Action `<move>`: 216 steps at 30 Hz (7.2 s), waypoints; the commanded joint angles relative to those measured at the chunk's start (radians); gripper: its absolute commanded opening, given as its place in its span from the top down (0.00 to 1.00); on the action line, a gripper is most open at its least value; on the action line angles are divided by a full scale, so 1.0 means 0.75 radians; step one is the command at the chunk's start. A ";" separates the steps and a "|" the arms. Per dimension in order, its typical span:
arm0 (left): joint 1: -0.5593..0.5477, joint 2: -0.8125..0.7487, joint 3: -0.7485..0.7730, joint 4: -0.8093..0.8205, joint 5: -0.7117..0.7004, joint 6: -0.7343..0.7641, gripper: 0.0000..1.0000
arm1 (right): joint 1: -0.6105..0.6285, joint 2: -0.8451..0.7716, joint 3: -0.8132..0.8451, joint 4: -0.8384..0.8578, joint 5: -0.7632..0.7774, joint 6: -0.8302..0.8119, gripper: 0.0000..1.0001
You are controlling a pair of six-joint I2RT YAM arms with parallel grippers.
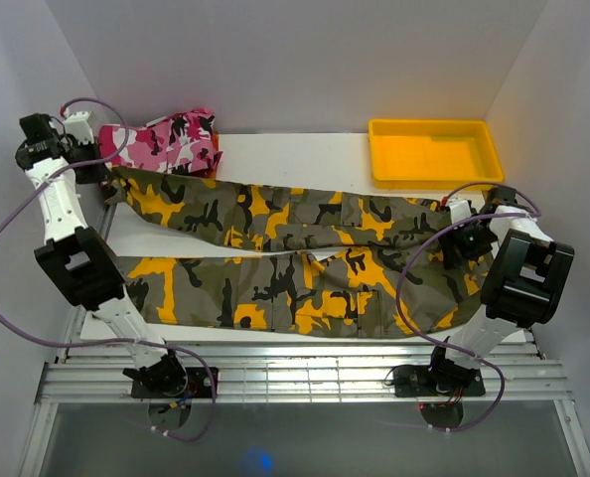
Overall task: Fold and stack the trousers
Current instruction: Flatten the trousers out, then fold the trousers
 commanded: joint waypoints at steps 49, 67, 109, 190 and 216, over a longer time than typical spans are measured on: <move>-0.267 0.052 -0.887 0.281 0.092 0.135 0.51 | -0.105 0.218 0.098 0.392 0.302 0.272 0.62; 0.035 -0.044 -0.320 0.111 0.158 -0.114 0.27 | -0.128 0.091 0.049 0.265 0.041 0.260 0.56; 0.154 0.427 -0.090 -0.323 0.146 0.000 0.42 | -0.105 0.093 0.139 0.200 0.022 0.262 0.51; 0.037 0.359 0.054 0.051 0.330 0.199 0.43 | -0.003 0.570 1.166 -0.304 0.116 0.135 0.54; 0.037 0.373 -0.036 0.019 0.389 0.274 0.43 | -0.122 0.807 1.131 -0.308 0.096 -0.405 0.48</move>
